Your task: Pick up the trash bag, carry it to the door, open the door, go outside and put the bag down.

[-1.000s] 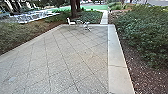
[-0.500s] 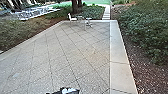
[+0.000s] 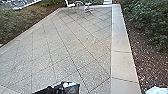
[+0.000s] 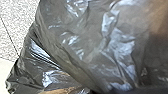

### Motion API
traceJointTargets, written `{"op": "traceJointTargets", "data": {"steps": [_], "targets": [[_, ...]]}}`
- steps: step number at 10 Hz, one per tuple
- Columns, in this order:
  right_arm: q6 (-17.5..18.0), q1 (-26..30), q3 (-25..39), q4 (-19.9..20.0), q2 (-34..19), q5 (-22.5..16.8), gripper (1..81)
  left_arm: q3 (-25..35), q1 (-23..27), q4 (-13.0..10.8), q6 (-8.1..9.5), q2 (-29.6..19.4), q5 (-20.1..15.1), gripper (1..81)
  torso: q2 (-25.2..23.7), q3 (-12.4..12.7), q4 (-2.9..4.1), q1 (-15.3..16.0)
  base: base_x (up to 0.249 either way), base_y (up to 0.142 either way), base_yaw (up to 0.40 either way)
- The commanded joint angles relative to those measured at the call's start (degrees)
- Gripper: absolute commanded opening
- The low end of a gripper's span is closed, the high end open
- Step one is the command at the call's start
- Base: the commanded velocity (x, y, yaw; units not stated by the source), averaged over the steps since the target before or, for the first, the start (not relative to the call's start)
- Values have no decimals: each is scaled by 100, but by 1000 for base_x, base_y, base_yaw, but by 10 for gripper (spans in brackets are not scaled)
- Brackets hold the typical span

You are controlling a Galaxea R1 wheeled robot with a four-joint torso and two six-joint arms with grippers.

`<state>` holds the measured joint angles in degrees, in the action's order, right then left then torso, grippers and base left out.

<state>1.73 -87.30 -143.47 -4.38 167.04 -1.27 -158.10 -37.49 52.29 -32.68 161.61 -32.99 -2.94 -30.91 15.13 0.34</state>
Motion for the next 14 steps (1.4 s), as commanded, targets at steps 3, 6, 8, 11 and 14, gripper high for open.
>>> {"op": "traceJointTargets", "data": {"steps": [3,6,8,11,14], "targets": [[11,-117,75,-11,52,-462,811,-142,1132,45,139,-252,-727,10,2,-254,0,4,0,0,0],[3,-117,66,-11,52,-462,811,-503,1590,36,148,-234,-1263,10,7,-302,0,4,0,0,0],[3,-126,66,-11,69,-445,811,-564,1617,-34,148,-269,-1306,10,7,-304,0,6,0,0,0],[3,-135,66,-11,87,-444,811,-564,1529,-78,131,-313,-1553,811,7,-304,0,6,0,0,0],[20,-170,22,7,96,-435,811,-529,837,-78,78,-156,-1562,811,7,119,0,6,0,0,0]]}}
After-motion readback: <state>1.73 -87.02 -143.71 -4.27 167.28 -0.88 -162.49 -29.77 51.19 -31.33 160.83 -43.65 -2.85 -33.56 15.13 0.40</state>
